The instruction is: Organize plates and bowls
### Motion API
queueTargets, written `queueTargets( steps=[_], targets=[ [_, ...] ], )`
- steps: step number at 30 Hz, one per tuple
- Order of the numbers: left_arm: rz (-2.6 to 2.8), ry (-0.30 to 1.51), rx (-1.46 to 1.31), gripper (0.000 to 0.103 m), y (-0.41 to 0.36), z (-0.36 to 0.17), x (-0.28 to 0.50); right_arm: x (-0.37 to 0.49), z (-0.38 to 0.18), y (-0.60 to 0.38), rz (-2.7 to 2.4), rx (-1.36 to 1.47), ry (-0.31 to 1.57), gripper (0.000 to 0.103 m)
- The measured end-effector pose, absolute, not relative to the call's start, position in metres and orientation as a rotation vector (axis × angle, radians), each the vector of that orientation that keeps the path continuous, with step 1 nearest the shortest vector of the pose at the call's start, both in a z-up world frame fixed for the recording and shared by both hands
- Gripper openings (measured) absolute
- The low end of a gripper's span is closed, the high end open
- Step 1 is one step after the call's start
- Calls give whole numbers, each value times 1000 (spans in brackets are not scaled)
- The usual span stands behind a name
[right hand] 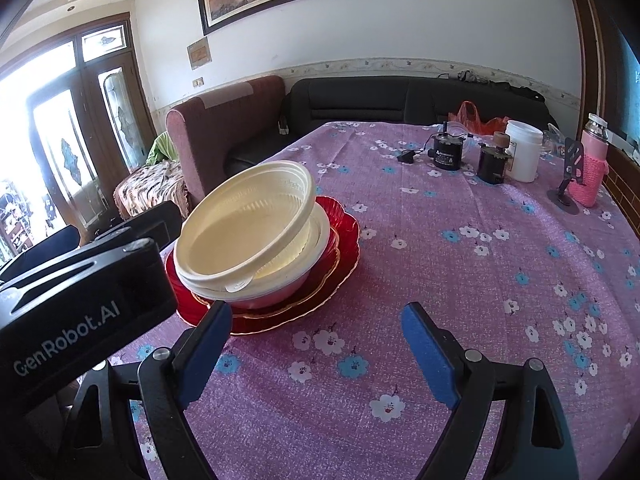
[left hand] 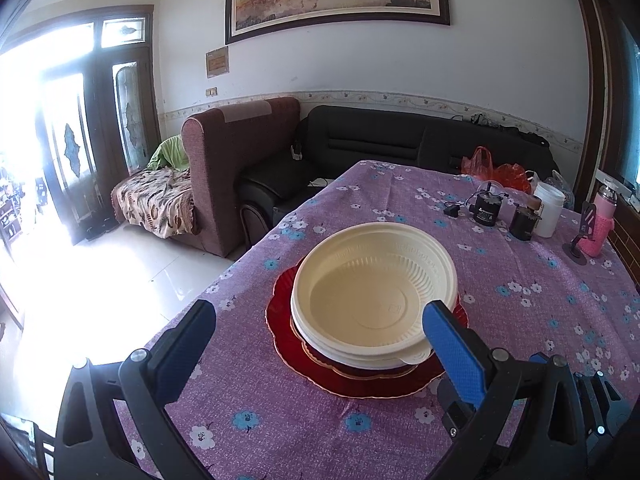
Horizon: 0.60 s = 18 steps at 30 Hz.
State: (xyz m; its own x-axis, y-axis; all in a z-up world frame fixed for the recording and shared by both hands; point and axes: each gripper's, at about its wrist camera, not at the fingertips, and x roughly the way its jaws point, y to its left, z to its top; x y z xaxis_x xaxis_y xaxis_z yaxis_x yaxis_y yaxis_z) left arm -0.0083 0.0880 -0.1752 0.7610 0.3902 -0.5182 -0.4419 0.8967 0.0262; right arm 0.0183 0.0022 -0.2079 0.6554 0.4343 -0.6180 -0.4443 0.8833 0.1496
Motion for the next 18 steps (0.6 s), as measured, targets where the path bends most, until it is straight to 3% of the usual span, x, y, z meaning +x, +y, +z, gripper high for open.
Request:
queueTargets(
  steps=[10,18],
  targets=[
    [491,406,-171,103,103,-162,-30,22,-214,12,499,-37,706,90],
    [373,412,-202,103,110,-161,-28,21,-215,26,517,-76,700,90]
  ],
)
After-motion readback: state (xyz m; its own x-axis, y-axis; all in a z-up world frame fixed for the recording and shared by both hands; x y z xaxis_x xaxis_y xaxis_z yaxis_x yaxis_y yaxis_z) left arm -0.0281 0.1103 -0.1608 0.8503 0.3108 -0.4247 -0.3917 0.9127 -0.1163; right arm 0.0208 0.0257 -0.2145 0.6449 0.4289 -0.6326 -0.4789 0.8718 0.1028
